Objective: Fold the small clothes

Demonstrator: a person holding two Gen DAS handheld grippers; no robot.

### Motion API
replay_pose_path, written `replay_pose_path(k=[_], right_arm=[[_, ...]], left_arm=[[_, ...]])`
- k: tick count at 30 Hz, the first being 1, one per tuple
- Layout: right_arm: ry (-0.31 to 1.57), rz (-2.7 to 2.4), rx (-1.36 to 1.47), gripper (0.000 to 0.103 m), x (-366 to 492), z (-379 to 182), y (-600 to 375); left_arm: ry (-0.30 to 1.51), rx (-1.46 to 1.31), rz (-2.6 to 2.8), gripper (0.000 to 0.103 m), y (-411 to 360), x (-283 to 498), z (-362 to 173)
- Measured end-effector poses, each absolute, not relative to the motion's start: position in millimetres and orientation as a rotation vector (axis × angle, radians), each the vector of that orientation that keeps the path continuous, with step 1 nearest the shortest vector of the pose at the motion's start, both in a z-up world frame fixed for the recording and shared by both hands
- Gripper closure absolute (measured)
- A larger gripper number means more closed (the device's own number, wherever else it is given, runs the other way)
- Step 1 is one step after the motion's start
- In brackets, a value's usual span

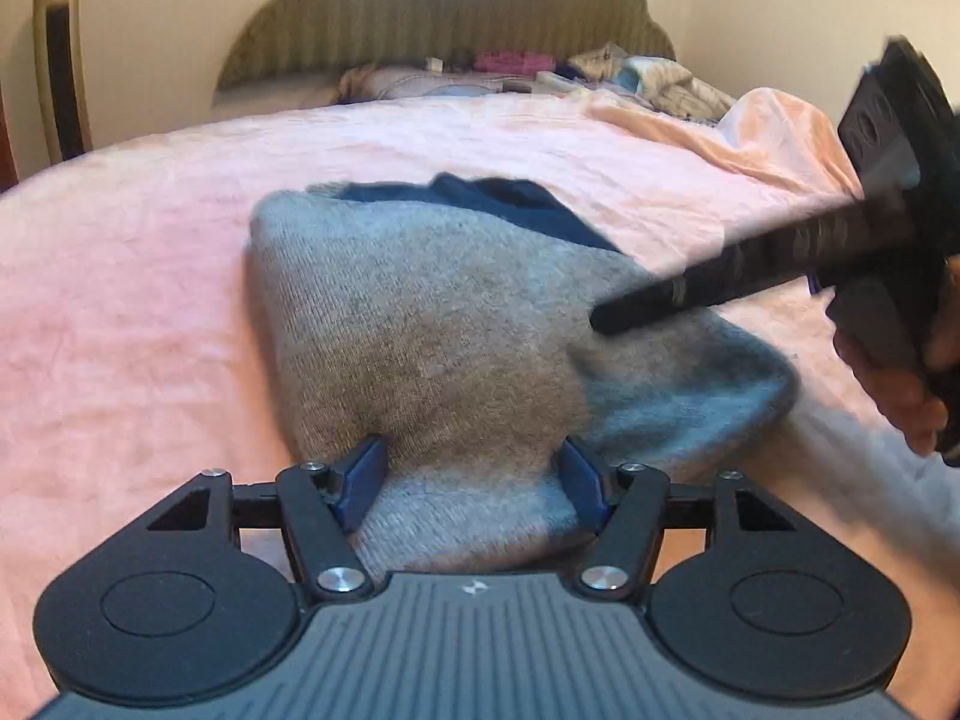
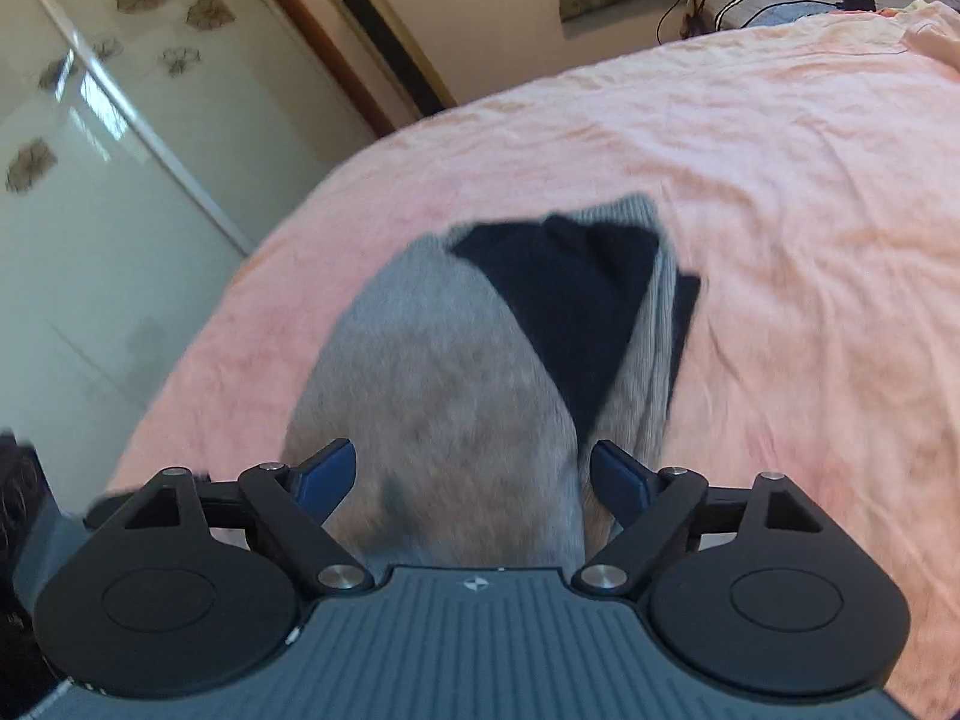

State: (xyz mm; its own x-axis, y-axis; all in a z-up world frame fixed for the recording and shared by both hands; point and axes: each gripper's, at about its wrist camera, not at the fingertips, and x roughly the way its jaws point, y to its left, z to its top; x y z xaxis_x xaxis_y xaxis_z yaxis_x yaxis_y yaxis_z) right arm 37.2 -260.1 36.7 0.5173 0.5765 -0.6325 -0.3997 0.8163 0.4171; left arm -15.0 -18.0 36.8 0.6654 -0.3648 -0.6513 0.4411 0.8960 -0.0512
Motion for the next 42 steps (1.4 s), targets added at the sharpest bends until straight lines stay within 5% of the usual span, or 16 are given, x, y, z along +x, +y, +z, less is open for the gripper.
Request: replay_pose_path(k=[11,12,15,19,20,23,24,25,28,31,34,35,38,39,42], right_arm=[[0.802,0.555,0.305,0.024,-3.7,68.6,-279.8],[0.837,0.558,0.287,0.032,-0.1,60.9,-274.3],[0.867,0.52,0.147,0.088,-1.3,36.9,-258.4],[0.883,0.519,0.204,0.094,-5.1,36.7,-277.1],[0.881,0.517,0.204,0.092,-9.9,39.2,-277.8],[0.849,0.532,0.272,0.05,-30.3,54.2,-285.7],[0.818,0.528,0.29,0.03,-36.9,59.2,-288.7],[0.804,0.523,0.291,0.025,-40.4,61.9,-289.5],[0.834,0.491,0.268,0.028,-32.4,56.4,-283.3],[0.869,0.482,0.191,0.046,-23.4,38.0,-272.7],[0.862,0.454,0.147,0.05,-29.0,40.9,-271.9],[0.869,0.423,0.157,0.047,-33.9,46.6,-273.2],[0.776,0.354,0.124,0.005,-61.1,63.1,-273.6],[0.748,0.337,0.117,0.0,-70.6,64.3,-271.7],[0.823,0.279,0.067,0.0,-80.6,46.9,-255.4]], left_arm=[[0.71,0.129,-0.372,0.039,-8.5,-39.8,41.9],[0.728,0.102,-0.36,0.039,-5.4,-38.1,37.3],[0.743,-0.013,-0.358,0.062,11.9,-30.4,33.3],[0.77,-0.038,-0.375,0.067,28.5,-32.3,36.8],[0.776,-0.033,-0.375,0.067,28.4,-34.7,40.2],[0.739,-0.066,-0.372,0.063,31.3,-52.9,57.3],[0.731,-0.096,-0.381,0.055,32.8,-56.8,60.1],[0.731,-0.129,-0.378,0.039,33.5,-58.1,60.5],[0.786,-0.149,-0.339,0.039,28.6,-44.0,47.3],[0.779,-0.114,-0.311,0.062,24.9,-35.6,35.0],[0.789,-0.105,-0.3,0.061,28.2,-41.4,41.6],[0.777,-0.091,-0.287,0.06,28.4,-47.6,45.1],[0.743,-0.044,-0.201,0.044,22.3,-71.8,49.1],[0.753,-0.042,-0.186,0.03,18.4,-76.3,46.2],[0.755,-0.016,-0.153,0.022,3.6,-85.7,34.6]])
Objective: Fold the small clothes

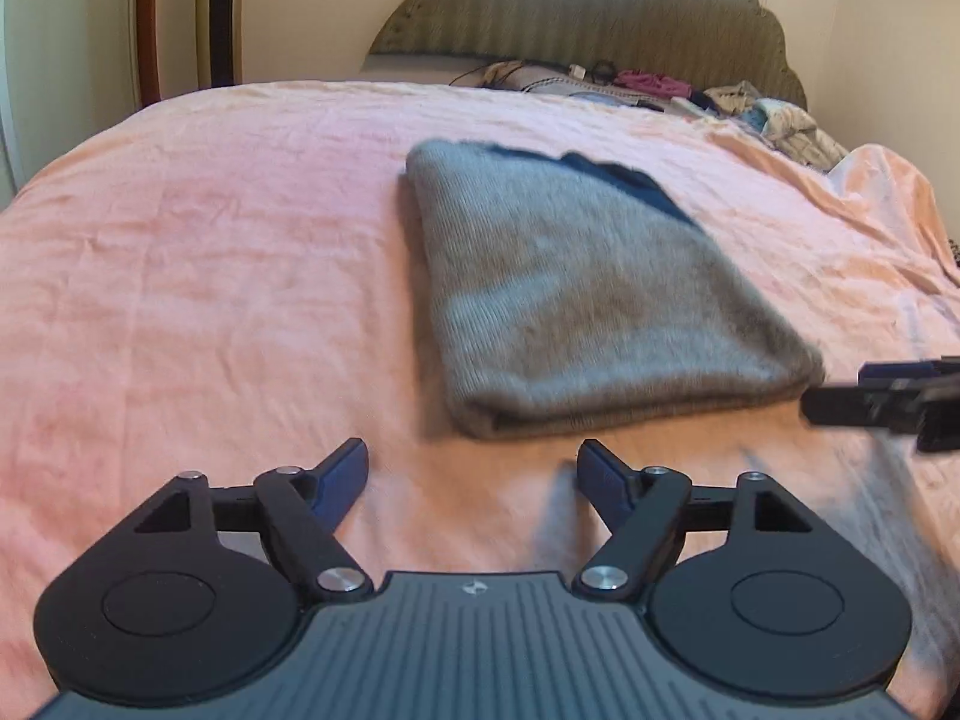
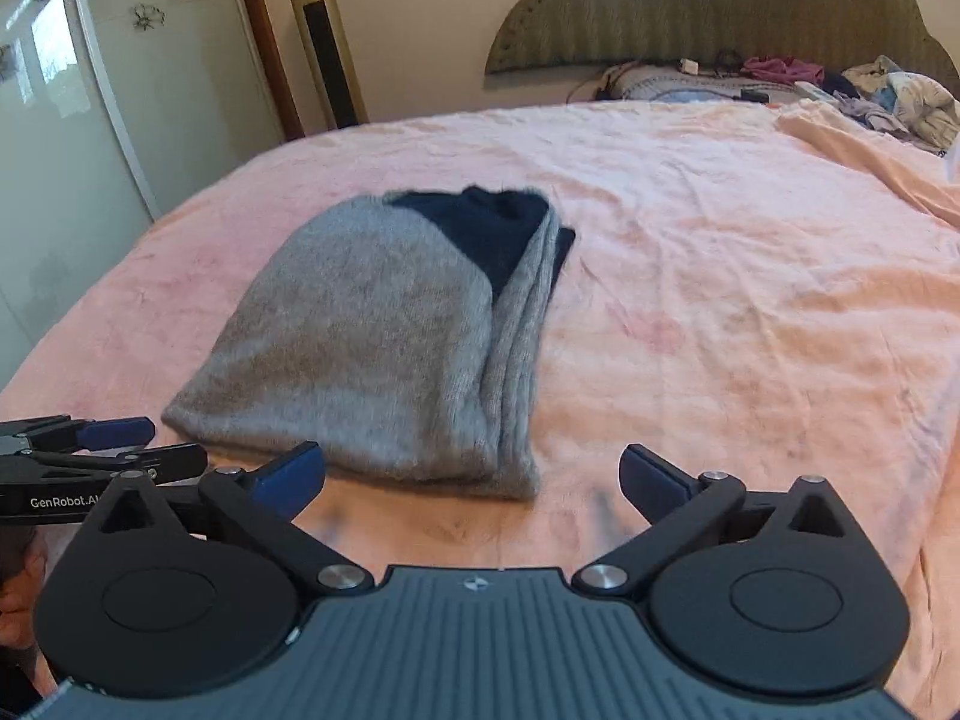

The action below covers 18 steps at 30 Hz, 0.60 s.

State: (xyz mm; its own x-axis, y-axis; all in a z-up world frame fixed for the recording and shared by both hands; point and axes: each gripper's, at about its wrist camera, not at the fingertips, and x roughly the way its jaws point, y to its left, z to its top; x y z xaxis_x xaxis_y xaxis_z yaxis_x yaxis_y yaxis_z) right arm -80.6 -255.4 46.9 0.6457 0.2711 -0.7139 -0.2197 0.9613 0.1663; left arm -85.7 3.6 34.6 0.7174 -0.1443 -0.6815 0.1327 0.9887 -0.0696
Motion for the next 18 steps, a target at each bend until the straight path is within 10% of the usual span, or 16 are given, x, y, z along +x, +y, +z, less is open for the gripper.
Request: replay_pose_path(k=[6,18], right_arm=[[0.805,0.135,-0.03,0.0,-90.2,24.7,-227.1],[0.705,0.049,0.017,0.0,-88.9,14.3,-219.1]], left_arm=[[0.746,0.049,-0.123,0.0,-9.3,-85.5,26.3],[0.723,0.053,-0.112,0.0,-13.2,-88.4,23.9]])
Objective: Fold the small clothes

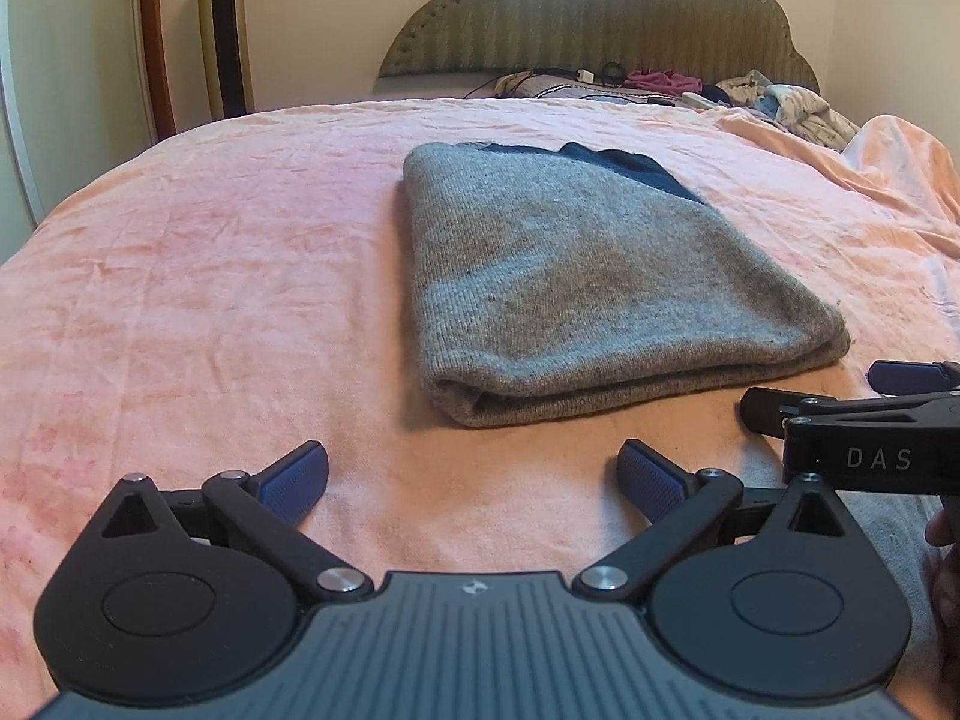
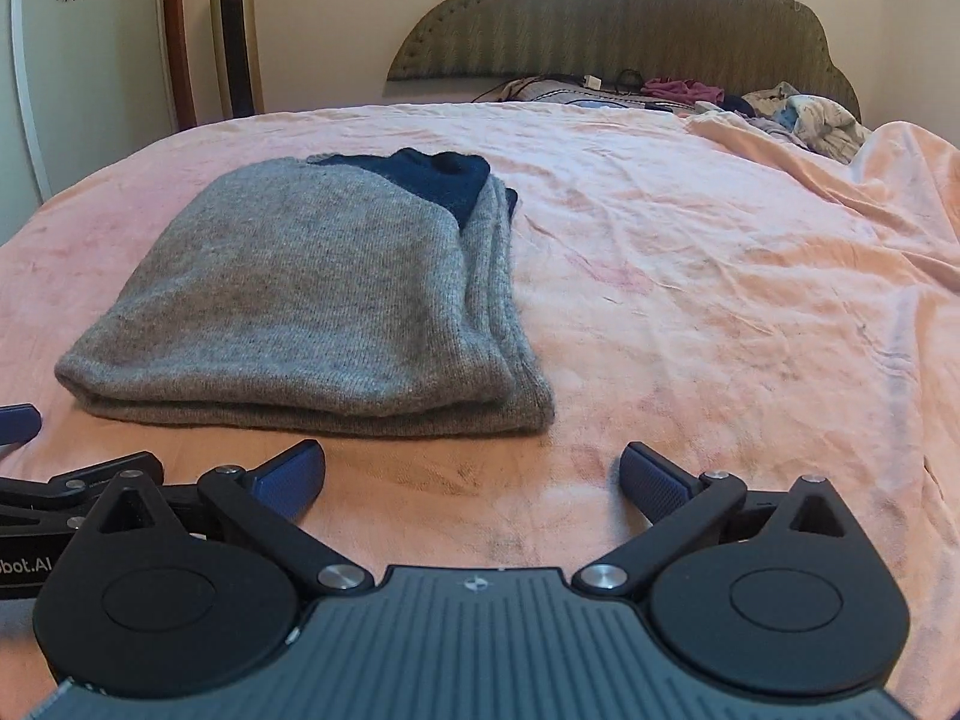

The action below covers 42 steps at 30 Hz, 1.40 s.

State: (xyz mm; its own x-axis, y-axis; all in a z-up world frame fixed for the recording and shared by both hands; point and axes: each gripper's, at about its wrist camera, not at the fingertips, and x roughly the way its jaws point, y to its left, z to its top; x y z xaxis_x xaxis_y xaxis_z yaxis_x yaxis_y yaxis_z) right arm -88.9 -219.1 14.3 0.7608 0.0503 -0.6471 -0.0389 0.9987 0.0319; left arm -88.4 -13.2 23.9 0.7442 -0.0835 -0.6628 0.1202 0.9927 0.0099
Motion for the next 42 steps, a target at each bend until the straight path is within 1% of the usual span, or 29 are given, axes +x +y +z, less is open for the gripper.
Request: replay_pose_path(k=[27,30,33,36,38,40,41,42], right_arm=[[0.699,0.051,0.019,0.0,-92.4,15.0,-217.8],[0.702,0.078,0.04,0.0,-93.8,18.4,-222.8],[0.721,0.197,0.237,0.0,-90.2,31.8,-253.9],[0.75,0.284,0.547,0.0,-68.7,39.9,-299.7],[0.786,0.344,0.672,0.004,-45.9,41.8,-320.0],[0.885,0.438,0.742,0.011,-18.0,37.3,-324.6],[0.942,0.479,0.754,0.013,-6.1,33.0,-321.4],[0.988,0.509,0.735,0.017,3.8,28.1,-314.7]], left_arm=[[0.722,0.053,-0.112,0.0,-12.7,-89.3,23.0],[0.702,0.015,-0.115,0.0,-6.1,-94.8,29.6],[0.688,-0.137,-0.171,0.0,17.0,-94.0,40.2],[0.736,-0.381,-0.24,0.0,46.4,-71.2,44.2],[0.778,-0.524,-0.321,0.0,58.8,-51.3,43.0],[0.846,-0.639,-0.457,0.001,61.1,-27.4,36.9],[0.869,-0.663,-0.487,0.003,60.6,-18.3,33.4],[0.9,-0.674,-0.484,0.022,58.7,-9.3,28.4]])
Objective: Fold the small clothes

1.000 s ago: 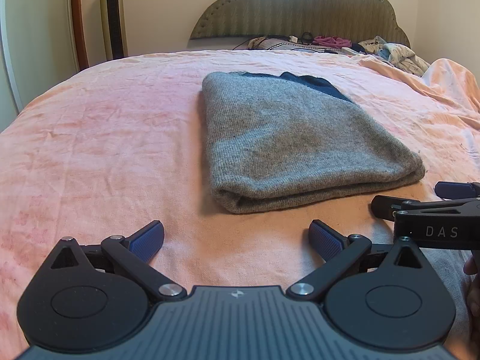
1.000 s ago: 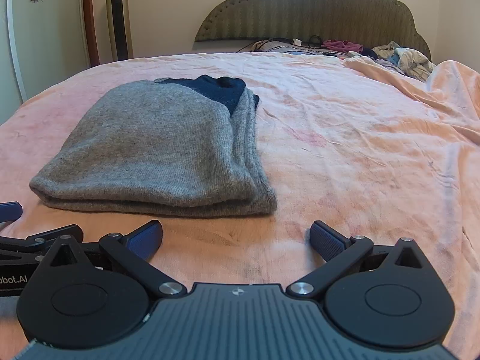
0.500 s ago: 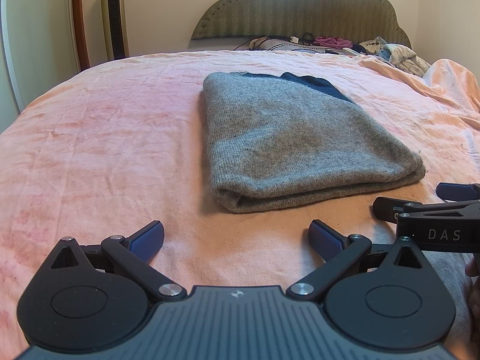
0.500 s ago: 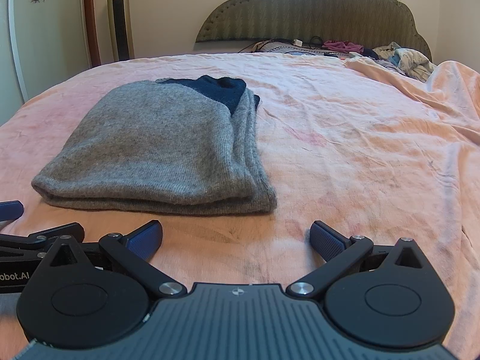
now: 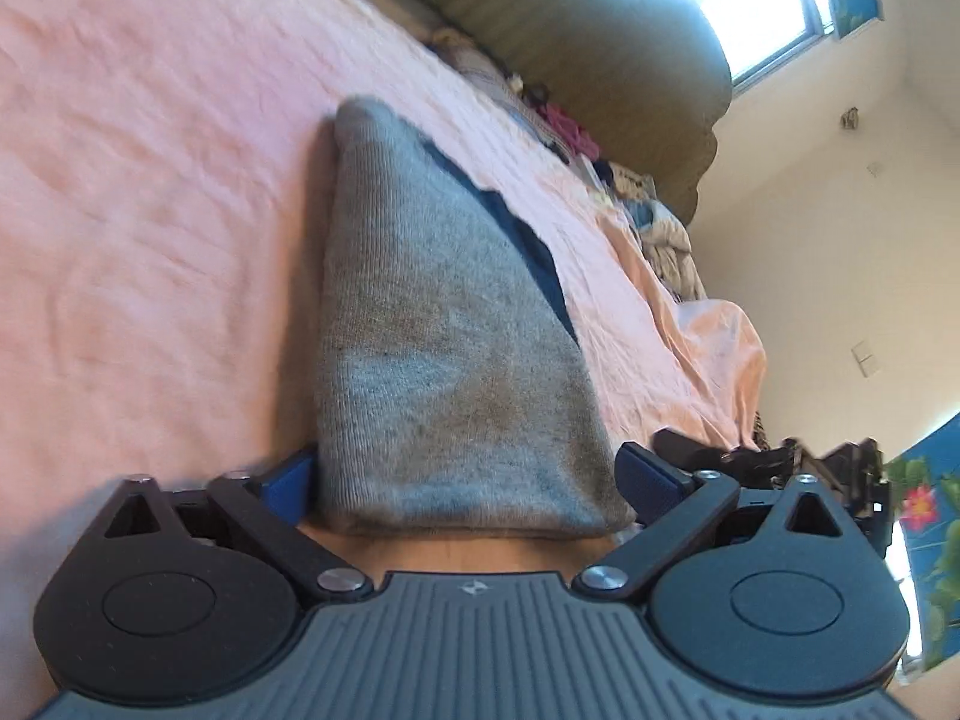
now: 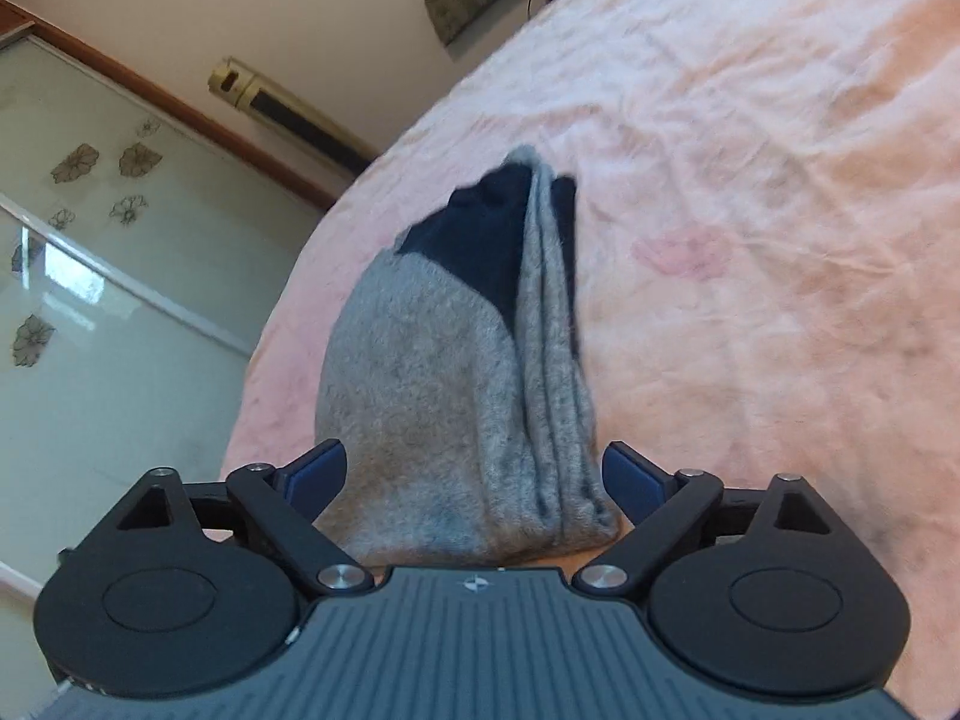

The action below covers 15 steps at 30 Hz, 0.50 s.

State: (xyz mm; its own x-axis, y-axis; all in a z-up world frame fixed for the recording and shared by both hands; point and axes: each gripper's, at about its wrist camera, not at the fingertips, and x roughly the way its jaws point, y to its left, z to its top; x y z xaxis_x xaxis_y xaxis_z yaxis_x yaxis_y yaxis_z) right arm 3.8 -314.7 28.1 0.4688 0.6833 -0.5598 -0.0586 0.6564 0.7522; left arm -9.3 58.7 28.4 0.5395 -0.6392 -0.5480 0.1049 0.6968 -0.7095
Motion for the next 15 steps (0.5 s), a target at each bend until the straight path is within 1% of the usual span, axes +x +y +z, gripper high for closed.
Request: replay_pose_path(k=[1,2,3,4,5,9,11,12,13,14,15], right_arm=[[1.009,0.513,0.693,0.022,10.4,25.3,-308.2],[1.005,0.536,0.656,0.027,14.1,25.1,-302.9],[1.025,0.547,0.619,0.045,18.5,24.9,-297.7],[1.047,0.542,0.587,0.076,21.4,24.3,-294.6],[1.064,0.561,0.573,0.08,23.2,23.2,-292.9],[1.008,0.661,0.556,0.081,5.4,35.9,-298.7],[1.036,0.669,0.545,0.082,0.4,25.9,-301.4],[1.052,0.653,0.544,0.085,0.5,17.2,-303.2],[1.034,0.669,0.578,0.082,0.4,13.6,-306.6],[1.035,0.686,0.617,0.075,2.3,14.1,-310.3],[1.032,0.687,0.63,0.06,4.3,18.4,-313.0]], left_arm=[[0.926,-0.669,-0.472,0.058,58.4,-0.9,24.3],[0.963,-0.667,-0.462,0.073,58.9,6.9,20.0],[0.995,-0.68,-0.46,0.087,61.0,12.7,14.6],[1.004,-0.699,-0.477,0.089,64.3,15.4,11.5],[0.999,-0.68,-0.482,0.091,65.2,14.7,14.3],[0.875,-0.466,-0.522,0.092,59.4,-13.2,55.9],[0.916,-0.423,-0.537,0.092,57.7,-17.5,51.9],[0.945,-0.377,-0.52,0.09,54.7,-17.3,42.9],[0.957,-0.324,-0.503,0.088,50.6,-19.5,34.5],[0.925,-0.332,-0.526,0.086,53.0,-22.9,34.0],[0.919,-0.342,-0.539,0.077,55.9,-24.1,37.5]])
